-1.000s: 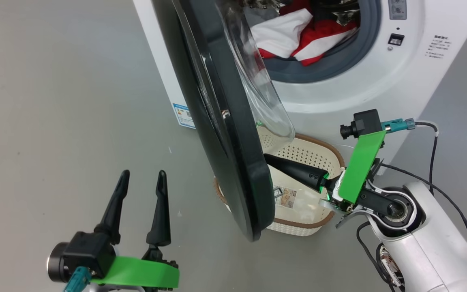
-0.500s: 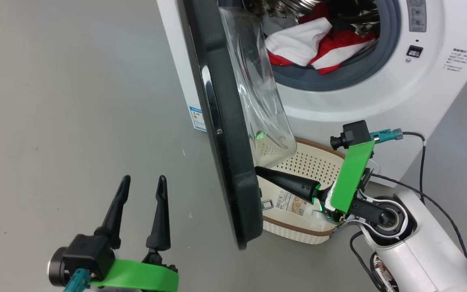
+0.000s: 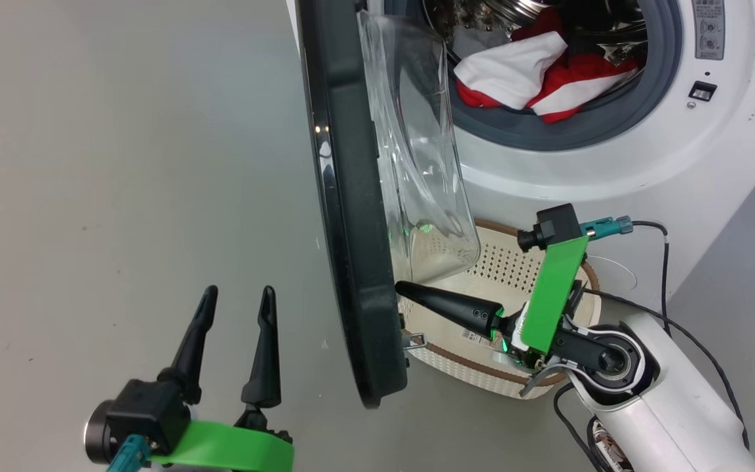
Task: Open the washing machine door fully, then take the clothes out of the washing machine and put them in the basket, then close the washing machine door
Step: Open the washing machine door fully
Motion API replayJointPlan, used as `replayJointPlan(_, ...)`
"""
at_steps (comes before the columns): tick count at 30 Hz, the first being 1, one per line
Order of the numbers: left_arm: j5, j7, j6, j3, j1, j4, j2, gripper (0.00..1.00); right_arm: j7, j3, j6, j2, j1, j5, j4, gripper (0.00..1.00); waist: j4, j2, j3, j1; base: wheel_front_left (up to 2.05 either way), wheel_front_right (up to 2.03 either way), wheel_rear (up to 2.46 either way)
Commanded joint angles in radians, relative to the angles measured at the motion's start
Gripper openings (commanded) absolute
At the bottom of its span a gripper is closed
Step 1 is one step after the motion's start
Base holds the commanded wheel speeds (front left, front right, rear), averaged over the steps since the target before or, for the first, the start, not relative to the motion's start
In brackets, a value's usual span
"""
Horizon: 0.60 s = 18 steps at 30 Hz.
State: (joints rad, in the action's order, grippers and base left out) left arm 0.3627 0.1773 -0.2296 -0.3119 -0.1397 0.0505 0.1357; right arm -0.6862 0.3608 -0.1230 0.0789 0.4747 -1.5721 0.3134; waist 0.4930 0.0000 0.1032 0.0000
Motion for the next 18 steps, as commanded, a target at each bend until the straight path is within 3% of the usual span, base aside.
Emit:
replayJointPlan(1,0.002,0.0,-0.004,0.031,-0.01,0.024,0.015,1.0,0.003,0.026,-0.008,-0.028,0.012,-0.012,-0.025,0.0,0.003,0.0,-0.001,0.0,0.0,0.0,0.0)
replayJointPlan(18,0.018,0.001,-0.007,0.024,-0.009,0.018,0.016,1.0,0.024,0.064,-0.008,-0.028,0.028,-0.033,-0.018,0.0,0.022,0.0,-0.001,0.0,0.0,0.0,0.0)
